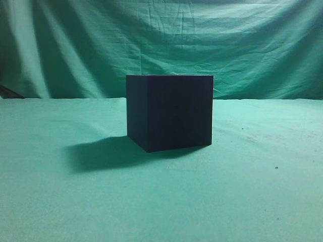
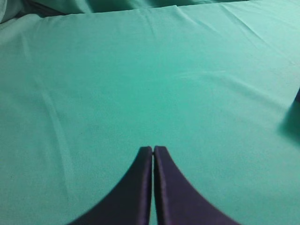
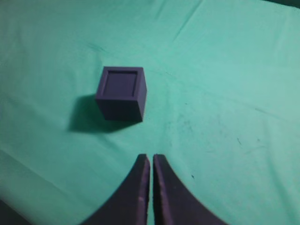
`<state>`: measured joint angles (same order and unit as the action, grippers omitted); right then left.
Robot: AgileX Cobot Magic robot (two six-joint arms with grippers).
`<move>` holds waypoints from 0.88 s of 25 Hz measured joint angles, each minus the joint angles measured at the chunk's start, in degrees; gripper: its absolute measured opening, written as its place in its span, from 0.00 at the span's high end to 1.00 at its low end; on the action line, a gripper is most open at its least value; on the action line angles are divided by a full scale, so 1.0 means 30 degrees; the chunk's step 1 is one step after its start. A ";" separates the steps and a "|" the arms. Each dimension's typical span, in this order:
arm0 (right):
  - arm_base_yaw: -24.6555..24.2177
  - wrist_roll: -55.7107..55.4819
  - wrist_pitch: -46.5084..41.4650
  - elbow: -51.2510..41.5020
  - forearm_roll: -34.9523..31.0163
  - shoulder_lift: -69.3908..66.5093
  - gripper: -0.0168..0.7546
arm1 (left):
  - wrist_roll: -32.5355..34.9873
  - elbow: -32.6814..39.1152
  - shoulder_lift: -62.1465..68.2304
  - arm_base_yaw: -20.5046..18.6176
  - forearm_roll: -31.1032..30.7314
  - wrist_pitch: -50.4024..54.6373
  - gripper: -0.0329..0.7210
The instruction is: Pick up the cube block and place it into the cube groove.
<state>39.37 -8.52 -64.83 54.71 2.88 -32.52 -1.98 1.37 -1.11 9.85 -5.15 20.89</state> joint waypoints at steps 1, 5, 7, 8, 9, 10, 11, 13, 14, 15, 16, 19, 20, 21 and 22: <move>0.0000 0.0000 -0.0280 -0.0171 0.0128 0.0298 0.98 | 0.0000 0.0000 0.0000 0.0000 0.0000 0.0000 0.96; 0.0000 0.0533 -0.0347 -0.0749 0.0943 0.0905 0.98 | 0.0000 0.0000 0.0000 0.0000 0.0000 0.0000 0.96; 0.0000 0.0613 0.0425 -0.1427 0.1687 0.0905 0.98 | 0.0000 0.0000 0.0000 0.0000 0.0000 0.0000 0.96; 0.0000 0.0622 0.0986 -0.1794 0.2028 0.0905 0.98 | 0.0000 0.0000 0.0000 0.0000 0.0000 0.0000 0.96; 0.0000 0.0666 0.1513 -0.2284 0.2237 0.0945 0.98 | 0.0000 0.0000 0.0000 0.0000 0.0000 0.0000 0.96; 0.0000 0.0706 0.2268 -0.2819 0.2340 0.0983 0.98 | 0.0000 0.0000 0.0000 0.0000 0.0000 0.0000 0.96; -0.0094 0.0740 0.3127 -0.3425 0.2372 0.1147 0.98 | 0.0000 0.0000 0.0000 0.0000 0.0000 0.0000 0.96; -0.0796 0.0781 0.4953 -0.4689 0.2248 0.1712 0.98 | 0.0000 0.0000 0.0000 0.0000 0.0000 0.0000 0.96; -0.1371 0.0781 0.6091 -0.5466 0.2156 0.2151 0.98 | 0.0000 0.0000 0.0000 0.0000 0.0000 0.0000 0.96; -0.2045 0.0815 0.7396 -0.6292 0.1997 0.2666 0.98 | 0.0000 0.0000 0.0000 0.0000 0.0000 0.0000 0.96; -0.2812 0.0815 0.8346 -0.7149 0.1909 0.3234 0.98 | 0.0000 0.0000 0.0000 0.0000 0.0000 0.0000 0.96; -0.5183 0.0815 1.1194 -0.9722 0.1694 0.5068 0.98 | 0.0000 0.0000 0.0000 0.0000 0.0000 0.0000 0.96; -0.5883 0.0815 1.1933 -1.0504 0.1693 0.5667 0.98 | 0.0000 0.0000 0.0000 0.0000 0.0000 0.0000 0.96; -0.6700 0.0815 1.2682 -1.1437 0.1668 0.6402 0.98 | 0.0000 0.0000 0.0000 0.0000 0.0000 0.0000 0.96; -0.7479 0.0815 1.3360 -1.2203 0.1668 0.7002 0.98 | 0.0000 0.0000 0.0000 0.0000 0.0000 0.0000 0.96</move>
<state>16.94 -6.08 -24.75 18.10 7.88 -11.52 -1.98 1.37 -1.11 9.85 -5.15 20.89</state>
